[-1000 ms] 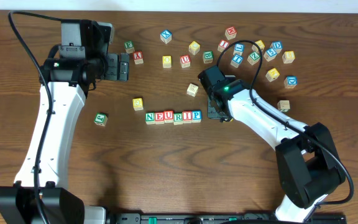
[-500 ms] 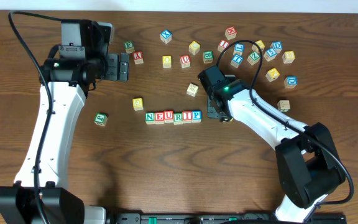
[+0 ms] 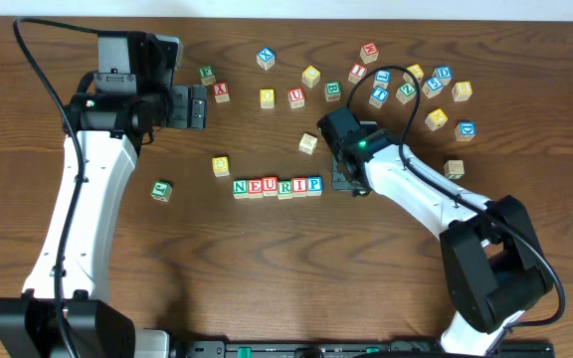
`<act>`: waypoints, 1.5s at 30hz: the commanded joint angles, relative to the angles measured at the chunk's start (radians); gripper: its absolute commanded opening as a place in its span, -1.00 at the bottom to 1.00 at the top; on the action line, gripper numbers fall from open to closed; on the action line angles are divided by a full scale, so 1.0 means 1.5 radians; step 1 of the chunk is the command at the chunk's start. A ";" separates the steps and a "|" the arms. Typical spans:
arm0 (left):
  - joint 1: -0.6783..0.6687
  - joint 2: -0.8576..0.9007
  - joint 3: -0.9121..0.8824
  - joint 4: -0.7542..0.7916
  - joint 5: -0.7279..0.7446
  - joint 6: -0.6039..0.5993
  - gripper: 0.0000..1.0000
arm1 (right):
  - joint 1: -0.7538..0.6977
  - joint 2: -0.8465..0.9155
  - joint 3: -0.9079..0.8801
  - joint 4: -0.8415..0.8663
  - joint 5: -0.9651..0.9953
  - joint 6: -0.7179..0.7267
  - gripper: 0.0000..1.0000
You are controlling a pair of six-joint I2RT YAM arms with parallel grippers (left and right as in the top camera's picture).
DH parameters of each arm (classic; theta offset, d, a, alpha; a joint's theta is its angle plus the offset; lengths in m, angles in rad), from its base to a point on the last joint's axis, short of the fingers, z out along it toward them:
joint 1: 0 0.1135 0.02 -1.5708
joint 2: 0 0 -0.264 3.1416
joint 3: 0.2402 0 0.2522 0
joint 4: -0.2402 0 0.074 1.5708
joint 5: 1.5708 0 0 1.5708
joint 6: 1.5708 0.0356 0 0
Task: Spell out NEURIPS
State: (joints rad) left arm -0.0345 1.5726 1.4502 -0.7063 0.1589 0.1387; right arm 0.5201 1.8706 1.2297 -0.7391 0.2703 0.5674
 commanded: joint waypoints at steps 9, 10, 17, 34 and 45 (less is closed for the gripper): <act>0.002 -0.003 0.017 0.000 0.004 0.007 0.95 | -0.007 -0.013 -0.011 0.010 0.018 0.015 -0.98; 0.002 -0.003 0.017 0.000 0.004 0.007 0.96 | -0.007 -0.013 -0.011 0.010 0.018 0.015 -0.98; 0.002 -0.003 0.017 0.000 0.004 0.007 0.95 | -0.007 -0.013 -0.012 0.027 0.018 0.013 -0.98; 0.002 -0.003 0.017 0.000 0.004 0.007 0.95 | -0.009 -0.013 -0.031 0.045 0.018 0.013 -0.98; 0.002 -0.003 0.017 0.000 0.004 0.007 0.95 | -0.009 -0.013 -0.031 0.051 0.018 0.004 -0.98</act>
State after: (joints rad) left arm -0.0345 1.5726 1.4502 -0.7063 0.1589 0.1387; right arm 0.5198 1.8664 1.2007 -0.6662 0.2855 0.5735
